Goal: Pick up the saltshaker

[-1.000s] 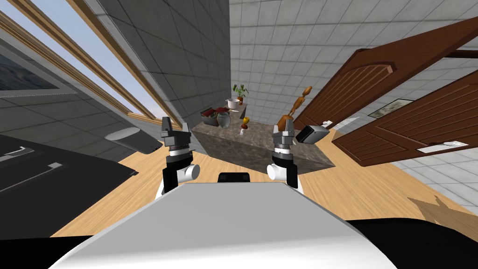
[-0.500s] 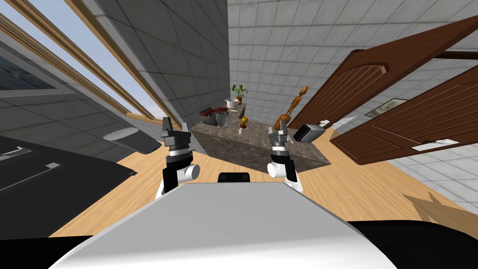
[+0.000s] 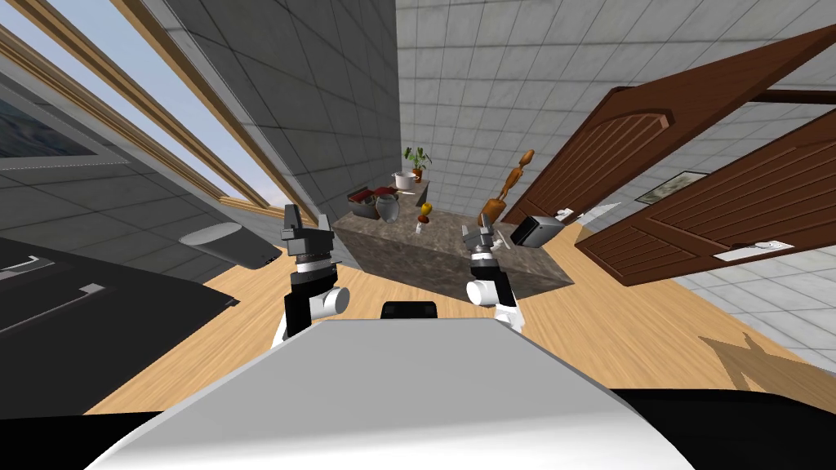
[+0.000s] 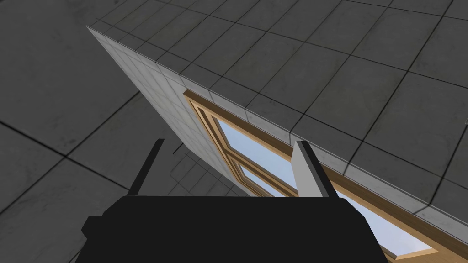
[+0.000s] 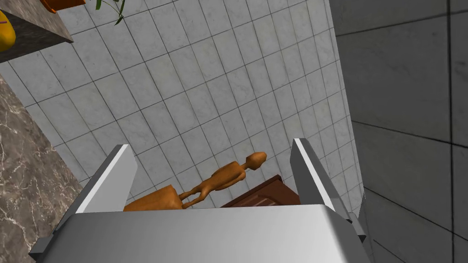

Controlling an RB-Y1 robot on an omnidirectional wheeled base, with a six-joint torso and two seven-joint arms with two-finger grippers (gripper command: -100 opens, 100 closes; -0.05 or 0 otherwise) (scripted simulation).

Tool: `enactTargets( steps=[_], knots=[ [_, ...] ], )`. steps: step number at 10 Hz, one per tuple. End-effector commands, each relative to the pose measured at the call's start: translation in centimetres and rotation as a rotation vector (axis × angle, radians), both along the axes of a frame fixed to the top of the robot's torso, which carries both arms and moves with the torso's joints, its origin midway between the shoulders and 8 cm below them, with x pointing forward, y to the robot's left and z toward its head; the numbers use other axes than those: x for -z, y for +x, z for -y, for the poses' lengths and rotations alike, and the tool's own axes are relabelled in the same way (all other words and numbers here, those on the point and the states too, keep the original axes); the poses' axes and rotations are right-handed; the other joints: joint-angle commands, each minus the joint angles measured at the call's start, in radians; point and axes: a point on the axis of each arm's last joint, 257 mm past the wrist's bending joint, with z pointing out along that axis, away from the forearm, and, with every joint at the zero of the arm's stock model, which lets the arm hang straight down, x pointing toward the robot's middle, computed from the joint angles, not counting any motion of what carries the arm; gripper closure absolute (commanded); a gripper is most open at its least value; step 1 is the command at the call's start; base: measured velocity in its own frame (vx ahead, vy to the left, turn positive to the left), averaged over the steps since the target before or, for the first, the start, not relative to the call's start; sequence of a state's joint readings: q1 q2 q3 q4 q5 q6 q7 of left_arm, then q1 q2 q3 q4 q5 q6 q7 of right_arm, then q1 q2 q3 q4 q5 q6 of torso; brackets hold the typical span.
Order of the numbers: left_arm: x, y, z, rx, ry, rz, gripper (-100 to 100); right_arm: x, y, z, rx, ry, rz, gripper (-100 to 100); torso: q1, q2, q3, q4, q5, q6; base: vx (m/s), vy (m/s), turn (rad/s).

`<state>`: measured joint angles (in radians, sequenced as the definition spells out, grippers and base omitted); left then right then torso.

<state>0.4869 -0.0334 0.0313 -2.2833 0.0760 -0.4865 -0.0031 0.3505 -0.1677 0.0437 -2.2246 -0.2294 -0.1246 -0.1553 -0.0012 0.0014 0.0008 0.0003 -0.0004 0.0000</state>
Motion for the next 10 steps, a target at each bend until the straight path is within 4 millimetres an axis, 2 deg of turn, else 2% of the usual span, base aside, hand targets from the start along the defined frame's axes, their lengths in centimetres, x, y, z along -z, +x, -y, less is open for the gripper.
enactTargets(
  steps=[1, 2, 3, 10],
  knots=[
    [0.0, 0.0, 0.0, 0.0, 0.0, 0.0, 0, 0.6, 0.6, 0.0, -0.021, 0.037, -0.029, -100, 0.0, 0.0, 0.0, 0.0, 0.0, 0.0, -0.021, -0.014, -0.004],
    [0.0, 0.0, 0.0, 0.0, 0.0, 0.0, 0, 1.7, 1.6, -0.1, -0.05, 0.089, -0.072, -100, 0.0, 0.0, 0.0, 0.0, 0.0, 0.0, -0.021, -0.023, -0.007],
    [0.0, 0.0, 0.0, 0.0, 0.0, 0.0, 0, 2.0, 1.7, -0.1, -0.055, 0.1, -0.081, -100, 0.0, 0.0, 0.0, 0.0, 0.0, 0.0, -0.018, -0.022, -0.002],
    [0.0, 0.0, 0.0, 0.0, 0.0, 0.0, 0, 7.2, 5.7, -0.6, -0.168, 0.36, -0.284, -100, 0.0, -0.001, 0.0, 0.0, 0.0, 0.0, -0.016, -0.02, 0.0]
  ],
)
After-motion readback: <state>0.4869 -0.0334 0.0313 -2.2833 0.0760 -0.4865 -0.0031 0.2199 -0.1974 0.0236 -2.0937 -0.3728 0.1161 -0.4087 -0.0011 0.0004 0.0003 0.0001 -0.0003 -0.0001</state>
